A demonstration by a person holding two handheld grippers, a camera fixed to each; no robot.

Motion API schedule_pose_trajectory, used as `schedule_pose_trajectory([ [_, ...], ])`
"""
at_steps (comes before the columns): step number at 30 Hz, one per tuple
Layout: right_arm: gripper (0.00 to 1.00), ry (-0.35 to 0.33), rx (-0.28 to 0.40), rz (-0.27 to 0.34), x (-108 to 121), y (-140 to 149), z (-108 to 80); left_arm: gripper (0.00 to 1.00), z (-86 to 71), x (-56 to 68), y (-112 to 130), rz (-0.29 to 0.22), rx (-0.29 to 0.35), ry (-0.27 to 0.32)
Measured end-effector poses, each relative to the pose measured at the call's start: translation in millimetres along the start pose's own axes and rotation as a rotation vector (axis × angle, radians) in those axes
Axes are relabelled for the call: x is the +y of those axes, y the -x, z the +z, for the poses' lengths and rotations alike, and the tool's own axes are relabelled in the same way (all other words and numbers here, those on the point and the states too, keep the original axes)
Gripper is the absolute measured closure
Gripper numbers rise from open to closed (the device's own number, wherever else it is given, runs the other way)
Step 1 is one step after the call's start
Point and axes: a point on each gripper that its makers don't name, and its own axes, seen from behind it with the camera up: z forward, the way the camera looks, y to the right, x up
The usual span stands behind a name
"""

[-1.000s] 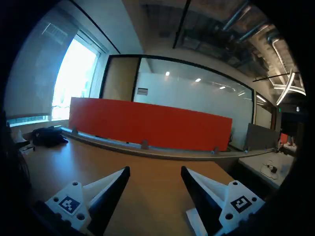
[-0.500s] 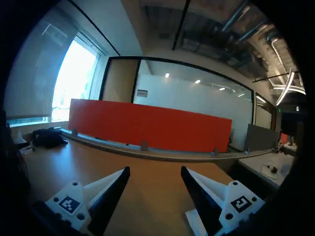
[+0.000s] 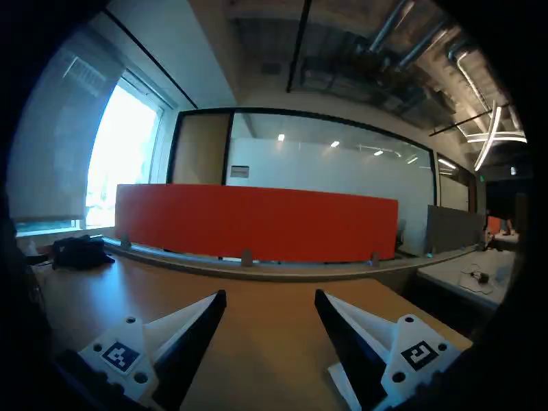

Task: Fold towel

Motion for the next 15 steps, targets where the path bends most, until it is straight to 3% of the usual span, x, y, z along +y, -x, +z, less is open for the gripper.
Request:
schedule_pose_trajectory([
  [15, 0.0, -0.001, -0.003, 0.072, 15, 51, 3.9, 0.12, 0.1, -0.1, 0, 0.0, 0.0, 0.0],
])
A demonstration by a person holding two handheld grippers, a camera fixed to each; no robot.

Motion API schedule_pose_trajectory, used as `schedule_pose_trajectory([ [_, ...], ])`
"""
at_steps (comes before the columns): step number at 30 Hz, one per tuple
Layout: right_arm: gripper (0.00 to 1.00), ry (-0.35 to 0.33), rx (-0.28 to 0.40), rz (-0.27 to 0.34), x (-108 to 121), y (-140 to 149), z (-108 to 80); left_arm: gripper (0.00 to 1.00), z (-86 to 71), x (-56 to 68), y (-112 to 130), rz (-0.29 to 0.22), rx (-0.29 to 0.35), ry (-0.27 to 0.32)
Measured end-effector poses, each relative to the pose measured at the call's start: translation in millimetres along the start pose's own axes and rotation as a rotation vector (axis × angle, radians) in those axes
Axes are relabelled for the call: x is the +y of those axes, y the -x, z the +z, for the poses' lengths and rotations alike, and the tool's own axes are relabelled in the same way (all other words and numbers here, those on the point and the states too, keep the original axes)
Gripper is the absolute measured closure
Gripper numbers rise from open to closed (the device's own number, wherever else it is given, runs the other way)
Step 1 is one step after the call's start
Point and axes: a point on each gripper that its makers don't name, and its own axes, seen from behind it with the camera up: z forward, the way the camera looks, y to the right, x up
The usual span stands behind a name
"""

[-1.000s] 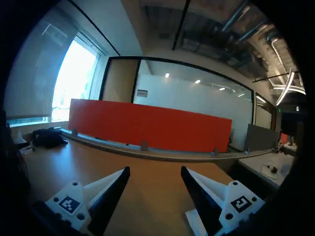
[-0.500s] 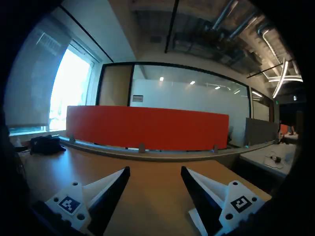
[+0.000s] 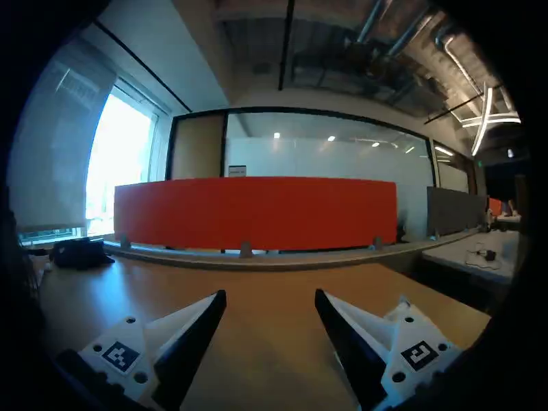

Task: Fold towel

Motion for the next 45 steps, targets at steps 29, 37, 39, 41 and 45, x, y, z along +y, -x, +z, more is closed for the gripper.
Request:
schedule_pose_trajectory([
  [29, 0.0, -0.005, -0.006, -0.013, -2, 24, -2.3, 0.12, -0.9, 0.1, 0, 0.0, 0.0, 0.0],
  [37, 0.0, -0.006, -0.007, -0.012, -2, 25, -2.2, 0.12, -1.1, 0.0, 0, 0.0, 0.0, 0.001],
  [39, 0.0, -0.006, -0.007, -0.012, -2, 25, -2.2, 0.12, -1.2, 0.2, 0, 0.0, 0.0, 0.001],
  [41, 0.0, -0.007, -0.007, -0.012, -2, 25, -2.2, 0.12, -1.2, 0.8, 0, 0.0, 0.0, 0.002],
  [45, 0.0, -0.006, -0.007, -0.013, -2, 25, -2.2, 0.12, -1.2, 2.5, 0, 0.0, 0.0, 0.01],
])
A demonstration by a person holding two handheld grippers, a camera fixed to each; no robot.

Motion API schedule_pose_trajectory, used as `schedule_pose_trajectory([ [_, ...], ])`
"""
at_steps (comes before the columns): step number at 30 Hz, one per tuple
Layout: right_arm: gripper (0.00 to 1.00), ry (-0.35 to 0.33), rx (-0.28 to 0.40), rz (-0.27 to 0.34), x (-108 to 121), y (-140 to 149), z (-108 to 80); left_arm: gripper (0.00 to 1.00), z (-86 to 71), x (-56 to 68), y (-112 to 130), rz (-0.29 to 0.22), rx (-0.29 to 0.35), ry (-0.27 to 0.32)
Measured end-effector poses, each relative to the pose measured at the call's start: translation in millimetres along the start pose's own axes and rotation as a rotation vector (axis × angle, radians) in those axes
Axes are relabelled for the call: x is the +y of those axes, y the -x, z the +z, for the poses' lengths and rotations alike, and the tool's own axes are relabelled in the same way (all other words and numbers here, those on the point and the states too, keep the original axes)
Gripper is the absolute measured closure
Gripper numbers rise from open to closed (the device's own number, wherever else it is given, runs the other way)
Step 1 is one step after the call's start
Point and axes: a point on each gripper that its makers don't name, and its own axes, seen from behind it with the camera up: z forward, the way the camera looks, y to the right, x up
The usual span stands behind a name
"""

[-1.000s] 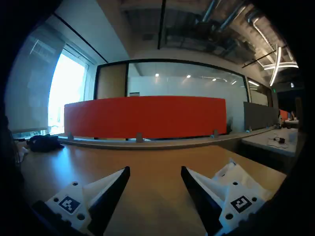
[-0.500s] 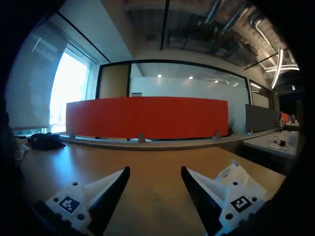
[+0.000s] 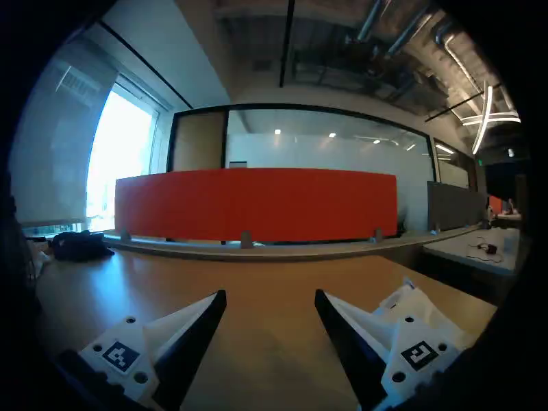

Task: Fold towel

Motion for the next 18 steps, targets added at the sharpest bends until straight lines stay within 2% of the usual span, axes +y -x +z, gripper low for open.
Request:
schedule_pose_trajectory([
  [5, 0.0, 0.001, 0.0, 0.0, -0.2, 0.1, -0.2, 0.11, 0.6, 0.4, -0.3, 0.0, -0.001, 0.001],
  [9, 0.0, 0.001, -0.001, 0.0, -0.5, -0.5, -0.1, 0.07, 0.4, -0.6, -0.4, 0.0, -0.001, -0.004],
  [18, 0.0, 0.001, 0.0, 0.0, -0.6, -0.4, -0.1, 0.07, 0.0, -0.3, -0.7, 0.0, 0.0, -0.005],
])
